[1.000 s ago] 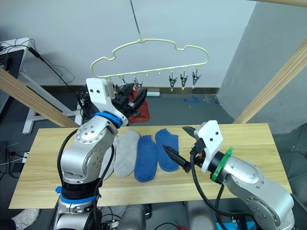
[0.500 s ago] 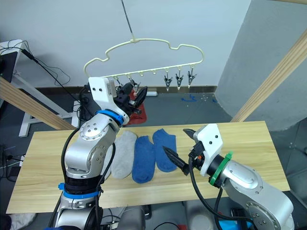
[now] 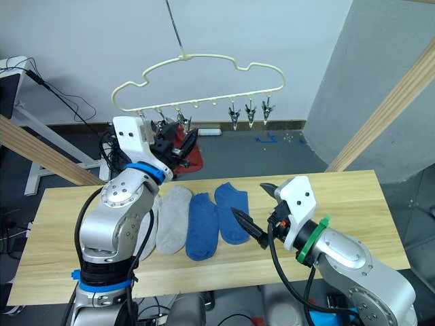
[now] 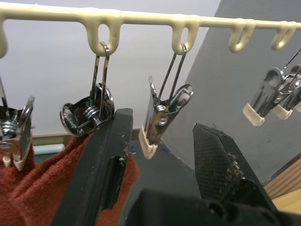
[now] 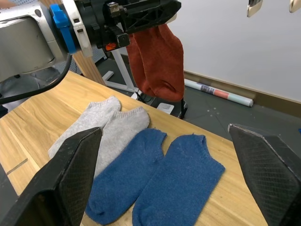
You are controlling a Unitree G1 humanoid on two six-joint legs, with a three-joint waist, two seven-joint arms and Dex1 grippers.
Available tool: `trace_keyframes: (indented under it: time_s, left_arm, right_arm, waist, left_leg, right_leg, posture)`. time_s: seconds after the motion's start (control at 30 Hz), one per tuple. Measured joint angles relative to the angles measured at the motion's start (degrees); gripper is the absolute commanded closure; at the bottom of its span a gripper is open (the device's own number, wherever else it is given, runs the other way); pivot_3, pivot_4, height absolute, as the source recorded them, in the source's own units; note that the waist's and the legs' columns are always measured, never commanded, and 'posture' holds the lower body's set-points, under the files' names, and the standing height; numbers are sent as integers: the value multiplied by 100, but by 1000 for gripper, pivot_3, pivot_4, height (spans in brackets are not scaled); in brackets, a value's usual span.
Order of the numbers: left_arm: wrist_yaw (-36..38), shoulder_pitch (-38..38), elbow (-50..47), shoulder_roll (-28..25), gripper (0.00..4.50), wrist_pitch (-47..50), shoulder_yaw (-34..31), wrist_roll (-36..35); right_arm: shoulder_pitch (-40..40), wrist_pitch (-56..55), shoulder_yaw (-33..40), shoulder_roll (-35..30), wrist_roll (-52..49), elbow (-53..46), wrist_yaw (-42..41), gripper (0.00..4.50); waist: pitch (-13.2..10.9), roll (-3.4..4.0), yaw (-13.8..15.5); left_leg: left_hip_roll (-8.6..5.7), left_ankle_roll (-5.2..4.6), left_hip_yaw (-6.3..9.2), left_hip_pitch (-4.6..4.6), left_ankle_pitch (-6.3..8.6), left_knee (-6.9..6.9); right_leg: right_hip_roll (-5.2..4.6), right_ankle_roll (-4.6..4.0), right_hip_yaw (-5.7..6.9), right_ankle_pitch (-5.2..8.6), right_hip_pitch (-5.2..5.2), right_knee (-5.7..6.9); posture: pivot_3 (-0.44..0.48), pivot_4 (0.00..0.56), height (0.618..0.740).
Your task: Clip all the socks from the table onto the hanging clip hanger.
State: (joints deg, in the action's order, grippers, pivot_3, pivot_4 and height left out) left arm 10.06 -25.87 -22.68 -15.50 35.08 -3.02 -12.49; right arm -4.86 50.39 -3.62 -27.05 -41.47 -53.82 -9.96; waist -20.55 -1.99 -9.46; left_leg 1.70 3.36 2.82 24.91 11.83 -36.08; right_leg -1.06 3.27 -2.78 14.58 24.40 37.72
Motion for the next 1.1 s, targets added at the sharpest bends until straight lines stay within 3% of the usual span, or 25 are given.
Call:
trace_keyframes:
  time_s: [1.1]
  left_arm:
    - [-66,-825,1030,288,2185,-528,25,118]
  right_arm:
    - [192,5,-27,57,192,-7,55,24]
  waist:
    - [-100,-11,-18]
  left_leg:
    - [-1,1,-5,1,0,4]
  right_leg:
    - [-1,1,-3,1,4,-3]
  posture:
    - [-374,409,740]
